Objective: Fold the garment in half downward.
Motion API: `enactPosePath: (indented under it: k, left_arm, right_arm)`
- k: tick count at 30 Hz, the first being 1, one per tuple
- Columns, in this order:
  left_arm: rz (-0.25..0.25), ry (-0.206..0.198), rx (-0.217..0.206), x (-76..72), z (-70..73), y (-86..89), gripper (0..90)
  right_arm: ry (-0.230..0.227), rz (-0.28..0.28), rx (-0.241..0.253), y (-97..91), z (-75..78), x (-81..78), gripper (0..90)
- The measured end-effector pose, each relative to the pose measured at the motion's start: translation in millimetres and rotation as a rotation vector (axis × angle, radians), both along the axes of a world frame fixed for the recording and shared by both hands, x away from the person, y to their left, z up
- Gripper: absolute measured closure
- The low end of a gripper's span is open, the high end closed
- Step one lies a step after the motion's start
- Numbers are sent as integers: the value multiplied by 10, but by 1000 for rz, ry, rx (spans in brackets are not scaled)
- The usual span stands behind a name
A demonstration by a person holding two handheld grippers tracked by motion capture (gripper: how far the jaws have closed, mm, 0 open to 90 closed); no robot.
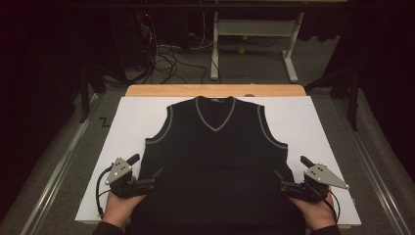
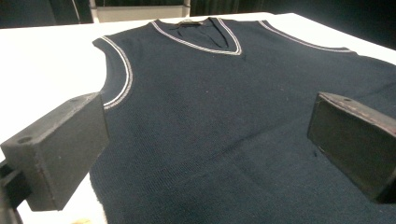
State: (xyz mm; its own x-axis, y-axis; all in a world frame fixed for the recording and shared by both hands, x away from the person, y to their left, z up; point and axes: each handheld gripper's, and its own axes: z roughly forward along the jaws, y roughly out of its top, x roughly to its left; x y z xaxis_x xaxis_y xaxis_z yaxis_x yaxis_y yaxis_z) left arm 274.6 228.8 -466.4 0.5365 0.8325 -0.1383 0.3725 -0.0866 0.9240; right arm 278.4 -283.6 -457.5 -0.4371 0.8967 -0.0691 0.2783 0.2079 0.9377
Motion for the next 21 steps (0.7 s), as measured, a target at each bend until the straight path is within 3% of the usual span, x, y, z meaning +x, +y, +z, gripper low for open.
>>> enactPosePath:
  k: [10,21]
  left_arm:
    - [29,42,4,25,11,76,0]
    - [57,95,64,65,25,118,0]
  right_arm:
    - [27,-7,-13,13,-11,20,3]
    - [71,-6,-26,13,-22,37,8]
